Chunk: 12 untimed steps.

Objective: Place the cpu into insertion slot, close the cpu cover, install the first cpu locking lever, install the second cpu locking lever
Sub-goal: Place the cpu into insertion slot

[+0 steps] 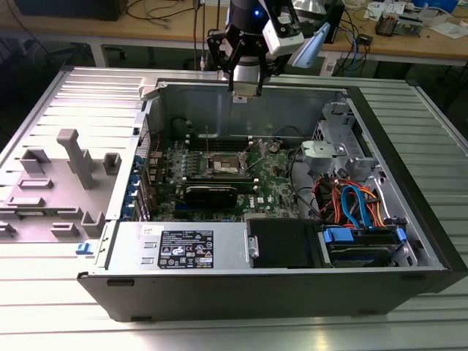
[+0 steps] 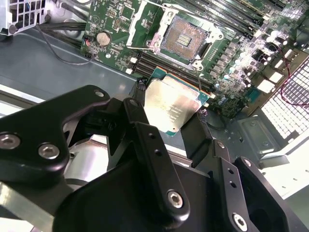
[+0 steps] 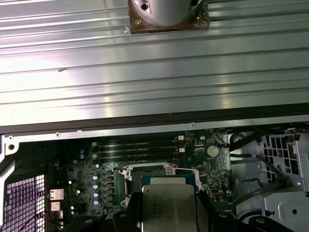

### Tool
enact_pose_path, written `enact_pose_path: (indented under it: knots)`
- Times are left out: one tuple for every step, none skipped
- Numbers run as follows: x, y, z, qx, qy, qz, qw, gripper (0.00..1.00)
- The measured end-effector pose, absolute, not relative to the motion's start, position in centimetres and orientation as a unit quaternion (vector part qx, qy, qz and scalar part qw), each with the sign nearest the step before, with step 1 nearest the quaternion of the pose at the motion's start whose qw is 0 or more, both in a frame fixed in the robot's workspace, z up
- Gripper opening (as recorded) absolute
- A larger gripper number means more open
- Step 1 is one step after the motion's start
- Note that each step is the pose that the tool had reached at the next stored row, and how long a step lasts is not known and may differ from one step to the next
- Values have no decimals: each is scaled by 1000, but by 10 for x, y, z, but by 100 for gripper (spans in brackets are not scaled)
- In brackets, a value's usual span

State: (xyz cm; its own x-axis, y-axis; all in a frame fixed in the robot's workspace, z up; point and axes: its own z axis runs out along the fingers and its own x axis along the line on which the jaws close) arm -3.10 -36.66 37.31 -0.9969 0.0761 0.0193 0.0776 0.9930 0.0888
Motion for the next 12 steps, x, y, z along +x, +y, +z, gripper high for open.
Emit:
enact_pose_path:
  knots:
    - [-31,-367,373,-39,-998,-45,8,55]
    - [-31,-367,373,-40,-998,-45,8,55]
    - [-31,-367,373,-43,-998,-45,8,55]
    - [-31,-367,373,-46,-998,-45,8,55]
    - [-31,-367,373,-49,-998,-45,7,55]
    - [-31,-367,373,-53,-998,-45,7,55]
    - [-31,-367,373,-57,-997,-45,7,55]
    - [-31,-367,373,-60,-997,-45,7,55]
    - [-31,-367,373,-61,-997,-45,7,55]
    - [-31,-367,373,-61,-997,-45,7,55]
    - [-31,-367,373,-61,-997,-45,7,55]
    - [-31,-367,372,-61,-997,-45,7,55]
